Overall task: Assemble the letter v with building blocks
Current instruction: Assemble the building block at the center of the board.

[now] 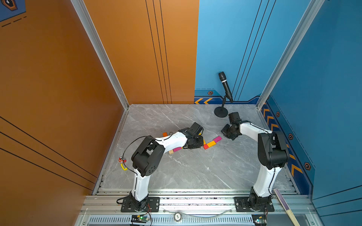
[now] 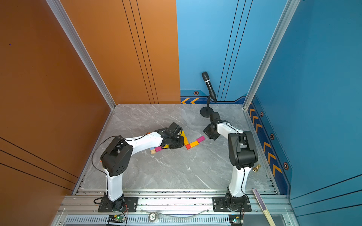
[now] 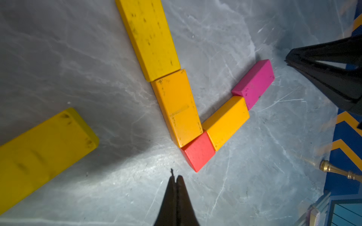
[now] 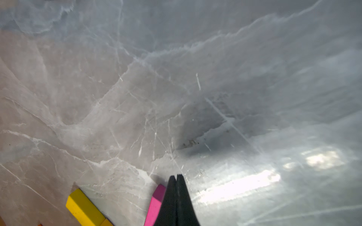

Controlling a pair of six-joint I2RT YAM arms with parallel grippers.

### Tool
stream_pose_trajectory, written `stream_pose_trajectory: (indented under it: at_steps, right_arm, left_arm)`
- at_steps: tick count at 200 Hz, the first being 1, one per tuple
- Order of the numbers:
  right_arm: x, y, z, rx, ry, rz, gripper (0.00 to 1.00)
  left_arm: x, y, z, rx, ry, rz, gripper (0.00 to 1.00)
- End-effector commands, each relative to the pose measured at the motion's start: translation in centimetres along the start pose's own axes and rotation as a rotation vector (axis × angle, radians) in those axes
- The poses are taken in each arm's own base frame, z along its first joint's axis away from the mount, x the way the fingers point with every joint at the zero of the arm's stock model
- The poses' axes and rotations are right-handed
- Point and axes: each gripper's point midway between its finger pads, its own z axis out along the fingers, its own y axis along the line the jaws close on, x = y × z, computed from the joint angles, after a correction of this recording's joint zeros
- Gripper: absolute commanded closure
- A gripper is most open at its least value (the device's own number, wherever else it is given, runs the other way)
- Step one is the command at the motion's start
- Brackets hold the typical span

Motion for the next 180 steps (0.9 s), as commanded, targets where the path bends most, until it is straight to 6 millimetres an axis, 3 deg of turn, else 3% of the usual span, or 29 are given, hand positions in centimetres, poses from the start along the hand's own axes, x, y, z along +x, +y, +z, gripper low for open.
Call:
stream_pose_trajectory:
  at_steps: [1, 23, 44, 78, 112, 180]
  right_arm:
    - [-0.6, -1.4, -2.1, 0.04, -0.047, -0.009, 1.0]
    - [-0.1, -1.6, -2.7, 0.02, -0.05, -0.005, 1.0]
    - [1.1, -1.8, -2.7, -0.015, -0.035, 0.016, 1.0]
    - [3.2, -2.4, -2.6, -0.041, -0.015, 0.037, 1.0]
    - [5.3, -2.4, -2.5, -0.057, 0.01, 0.03, 1.0]
    - [7.8, -4.3, -2.1, -0.045, 0.028, 0.076, 1.0]
  left_arm:
    - [-2.7, -1.2, -3.2, -0.015, -0.088, 0.062, 1.0]
    - [-4.6, -4.0, -3.6, 0.037, -0.09, 0.135, 1.0]
    - [-5.7, -6.3, -2.1, 0.071, -0.037, 0.196, 1.0]
    - [-6.0, -8.2, 1.6, 0.132, 0.047, 0.216, 1.0]
    - [-6.0, -8.4, 5.3, 0.144, 0.079, 0.201, 1.0]
    - [-6.3, -8.0, 9.4, 0.143, 0.098, 0.156, 1.0]
